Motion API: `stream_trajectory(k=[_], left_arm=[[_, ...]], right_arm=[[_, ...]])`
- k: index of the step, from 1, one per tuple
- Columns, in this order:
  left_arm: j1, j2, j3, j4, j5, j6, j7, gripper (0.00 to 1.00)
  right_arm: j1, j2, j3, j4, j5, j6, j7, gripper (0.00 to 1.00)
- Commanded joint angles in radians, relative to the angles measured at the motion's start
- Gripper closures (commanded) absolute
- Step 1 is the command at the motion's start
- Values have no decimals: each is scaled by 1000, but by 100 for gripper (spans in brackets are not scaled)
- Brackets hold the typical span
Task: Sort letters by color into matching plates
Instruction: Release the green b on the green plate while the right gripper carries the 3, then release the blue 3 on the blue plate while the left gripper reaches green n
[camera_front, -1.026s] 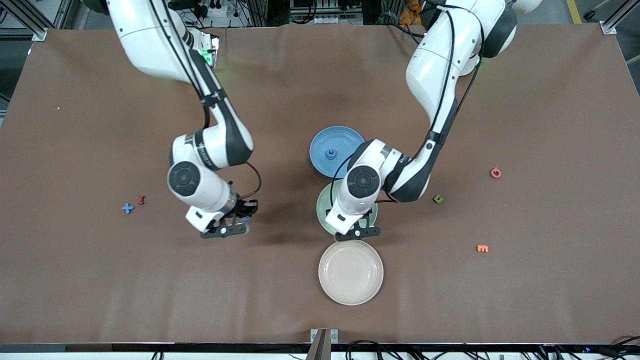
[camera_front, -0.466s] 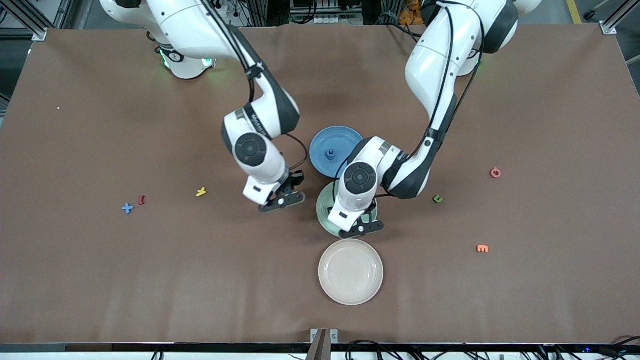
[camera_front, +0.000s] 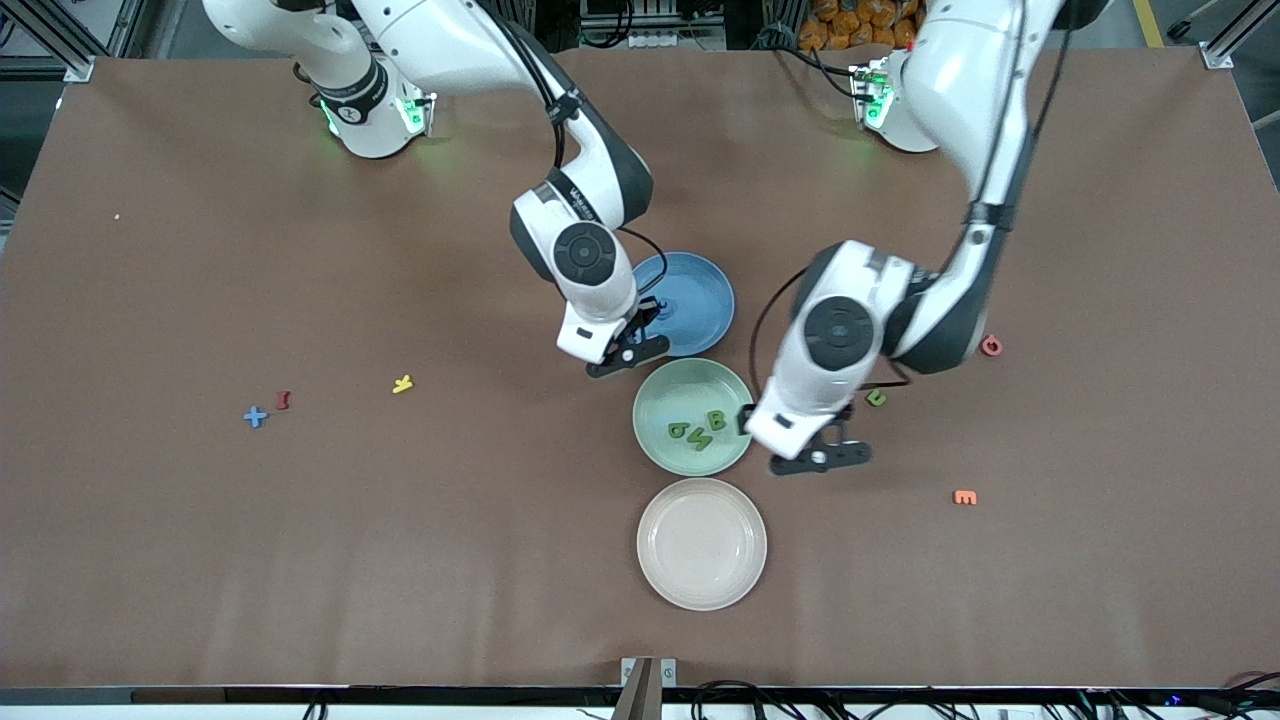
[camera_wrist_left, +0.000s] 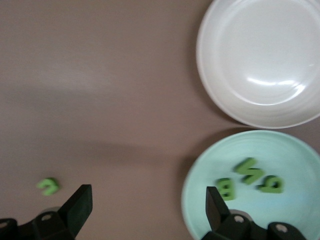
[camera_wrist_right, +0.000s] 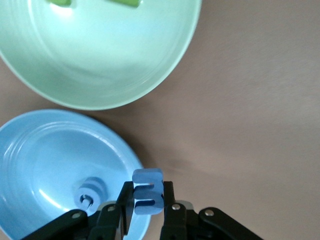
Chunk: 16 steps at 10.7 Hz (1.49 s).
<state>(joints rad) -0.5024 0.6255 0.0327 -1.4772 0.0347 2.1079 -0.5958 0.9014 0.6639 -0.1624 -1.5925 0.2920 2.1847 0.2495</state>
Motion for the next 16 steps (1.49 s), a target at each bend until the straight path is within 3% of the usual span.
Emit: stream_trajectory(k=[1,5,6,7,8,12,16], left_arm=[[65,-137,-11,-202,20,23,173,0],[105,-199,-13,-418,21,236,313,0],[107,-202,-13,-470,21,300,367,0],[113,-199,-13,-515,21,375,439,0],[131,-187,-13,-532,21,420,503,0],[166,-153,-14,-537,21,446,812,0],[168,-144,-14,-572,21,446,895,0]], right_arm=[[27,13,27,2,-20,4,34,71],[34,28,61,8,-22,7,108,65],[34,29,64,8,-33,9,108,54],[34,29,67,8,-48,9,114,11],[34,29,69,8,-51,9,114,0],[1,0,29,3,-83,-40,105,0],[-62,-50,-63,5,-187,-86,44,0]])
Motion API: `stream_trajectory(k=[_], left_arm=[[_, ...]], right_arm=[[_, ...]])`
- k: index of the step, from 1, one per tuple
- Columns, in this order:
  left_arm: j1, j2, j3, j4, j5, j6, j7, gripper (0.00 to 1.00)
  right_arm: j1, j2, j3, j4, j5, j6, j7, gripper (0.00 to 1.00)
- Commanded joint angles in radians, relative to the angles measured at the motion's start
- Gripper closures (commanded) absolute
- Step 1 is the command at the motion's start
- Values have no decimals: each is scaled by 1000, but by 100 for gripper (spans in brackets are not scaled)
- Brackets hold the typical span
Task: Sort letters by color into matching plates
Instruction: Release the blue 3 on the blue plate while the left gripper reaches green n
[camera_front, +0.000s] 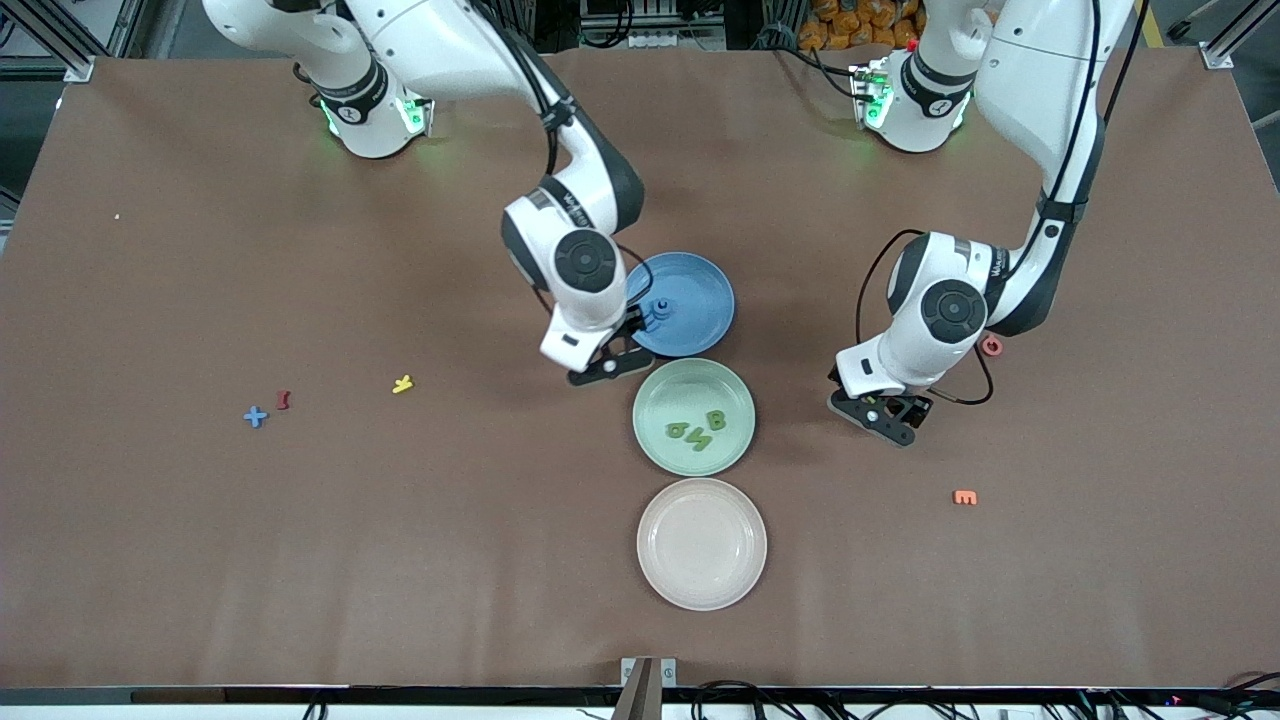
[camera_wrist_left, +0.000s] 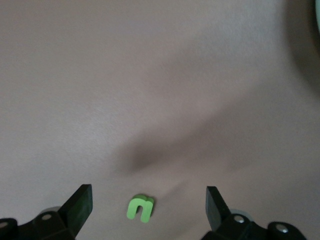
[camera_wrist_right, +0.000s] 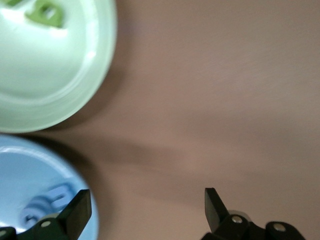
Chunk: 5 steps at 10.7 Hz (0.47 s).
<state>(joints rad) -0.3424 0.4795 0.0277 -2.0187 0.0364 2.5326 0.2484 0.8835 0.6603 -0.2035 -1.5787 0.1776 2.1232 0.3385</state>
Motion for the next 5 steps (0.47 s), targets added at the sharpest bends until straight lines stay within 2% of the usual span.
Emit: stream_trajectory(k=[1,5], left_arm=[[16,7,-9,-41,19,22,89,0],[57,11,-11,-92,19,90,179,0]], right_arm=[[-78,-56,-36,-10,-78,-25,-121,0],[-263,-74,-47,-14,-99,-22,-477,0]])
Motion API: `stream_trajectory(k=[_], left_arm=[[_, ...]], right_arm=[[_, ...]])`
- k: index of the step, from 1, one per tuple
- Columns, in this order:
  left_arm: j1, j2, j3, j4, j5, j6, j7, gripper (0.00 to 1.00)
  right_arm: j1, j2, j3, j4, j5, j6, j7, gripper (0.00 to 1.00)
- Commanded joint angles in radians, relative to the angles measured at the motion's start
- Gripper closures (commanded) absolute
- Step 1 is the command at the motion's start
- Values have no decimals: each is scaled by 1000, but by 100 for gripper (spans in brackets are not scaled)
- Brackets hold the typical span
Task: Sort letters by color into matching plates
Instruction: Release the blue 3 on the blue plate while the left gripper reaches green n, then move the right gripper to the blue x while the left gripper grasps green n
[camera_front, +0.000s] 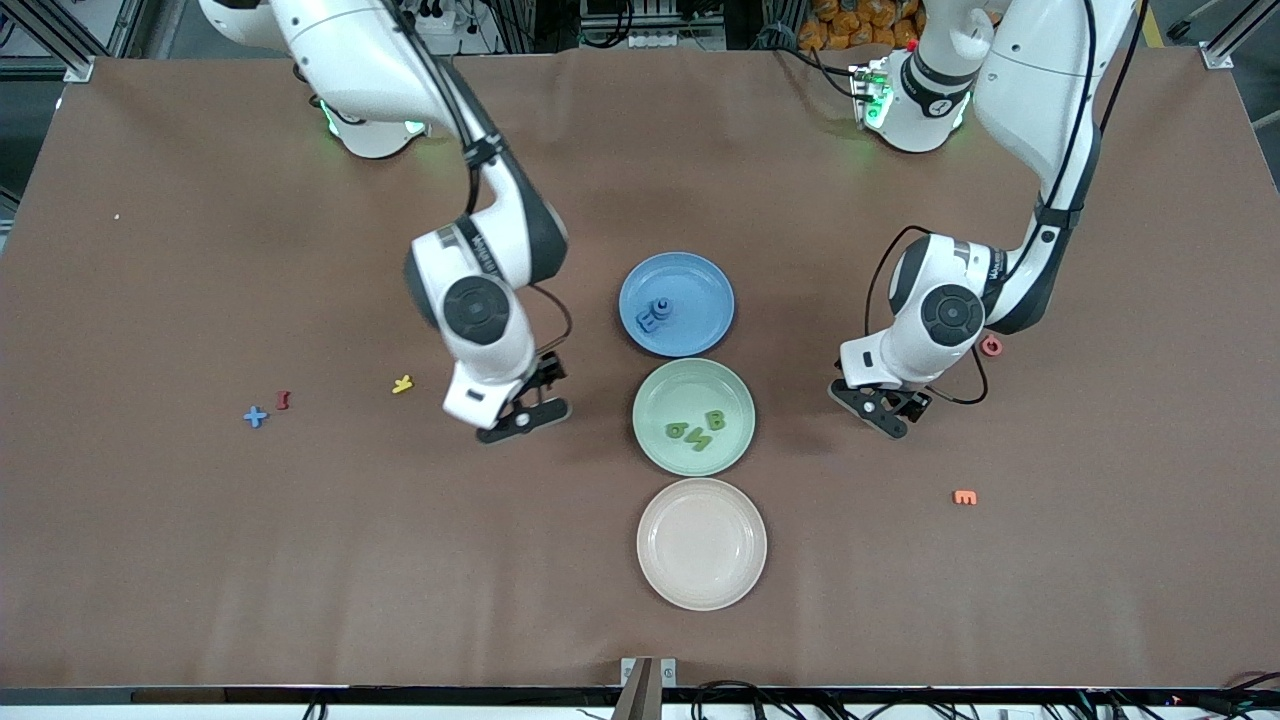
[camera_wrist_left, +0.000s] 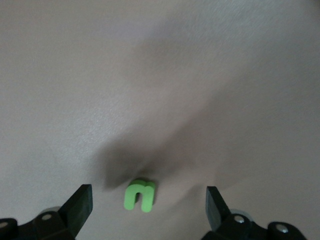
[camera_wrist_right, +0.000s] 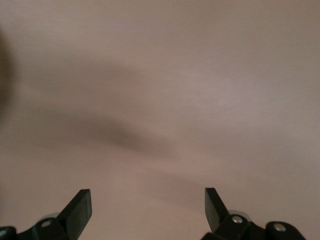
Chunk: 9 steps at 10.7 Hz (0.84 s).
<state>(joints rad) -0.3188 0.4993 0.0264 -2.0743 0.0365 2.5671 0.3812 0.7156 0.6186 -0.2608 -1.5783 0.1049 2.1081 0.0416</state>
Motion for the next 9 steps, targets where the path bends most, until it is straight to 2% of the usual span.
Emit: stream_trajectory(k=[1,5,9], left_arm=[[33,-8,-9,-39,19,56,48,0],[33,-8,-9,-47,19,57,76,0],[35,10,-8,-41,17,76,77,16]], right_arm=[[-135,-49,9,-14,-27,-10,-240,0],[-318,-120,12,-46,-21,-10,-596,0],[-448,-155,15,-100,-14,-10,-863,0]])
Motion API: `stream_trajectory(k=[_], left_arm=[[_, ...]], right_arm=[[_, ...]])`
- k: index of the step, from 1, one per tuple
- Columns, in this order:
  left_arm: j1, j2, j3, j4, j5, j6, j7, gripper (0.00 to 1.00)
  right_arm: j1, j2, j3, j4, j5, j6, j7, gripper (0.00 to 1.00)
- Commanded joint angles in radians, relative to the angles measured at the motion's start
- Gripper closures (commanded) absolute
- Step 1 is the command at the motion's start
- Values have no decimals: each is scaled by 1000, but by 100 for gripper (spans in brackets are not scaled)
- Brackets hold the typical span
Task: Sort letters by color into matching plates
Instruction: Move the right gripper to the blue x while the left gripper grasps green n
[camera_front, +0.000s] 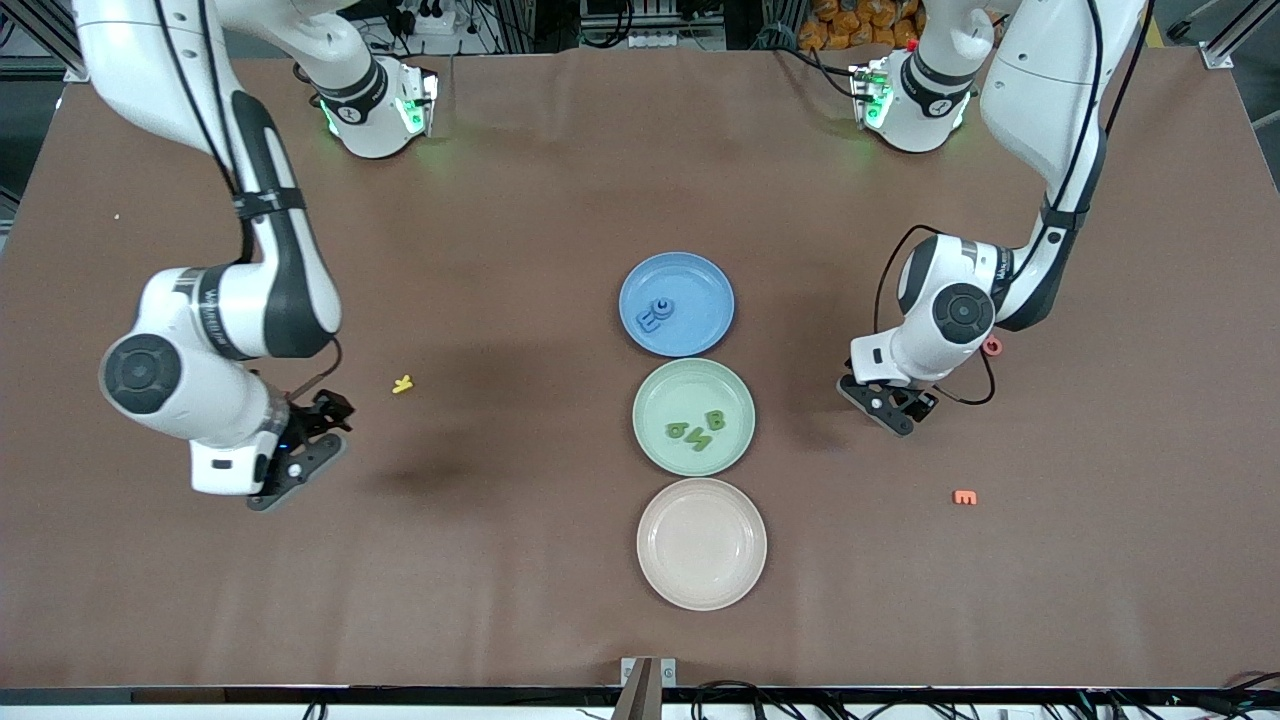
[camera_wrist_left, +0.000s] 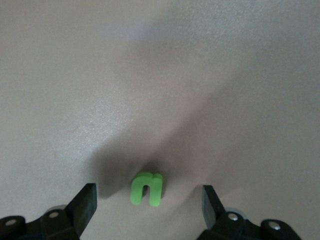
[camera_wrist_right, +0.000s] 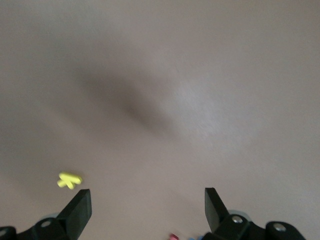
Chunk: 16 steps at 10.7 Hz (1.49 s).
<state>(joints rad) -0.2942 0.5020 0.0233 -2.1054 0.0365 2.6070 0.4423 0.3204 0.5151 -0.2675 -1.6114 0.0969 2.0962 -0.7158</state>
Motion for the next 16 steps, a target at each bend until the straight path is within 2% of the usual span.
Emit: stream_trajectory(k=[1,3,5,6,7,10,12,14,16], left_arm=[[12,12,-5,-10,17,50,16,26],[15,16,-5,-10,19,58,16,47],[13,9,-5,-7,17,56,15,84],[15,4,-5,-7,17,56,12,90],[24,-6,-5,-8,17,56,6,100],[24,-36,-6,1,5,56,-2,100],[15,-40,-17,48,-1,56,-25,100],[12,-24,-80,126,-13,54,-112,100],[0,12,-127,204,-15,53,-233,100]], right_arm=[[-75,-52,22,-82,-6,5,-156,0],[-121,-53,24,-114,-6,13,-241,0],[-155,-73,24,-149,-6,25,-295,0],[-173,-79,25,-172,-6,50,-318,0],[-187,-87,27,-204,-5,89,-347,0],[-225,-87,27,-271,-5,195,-434,0],[-245,-81,27,-314,-5,267,-487,0],[-260,-75,28,-346,-5,329,-517,0],[-311,-72,69,-384,-5,391,-546,0]])
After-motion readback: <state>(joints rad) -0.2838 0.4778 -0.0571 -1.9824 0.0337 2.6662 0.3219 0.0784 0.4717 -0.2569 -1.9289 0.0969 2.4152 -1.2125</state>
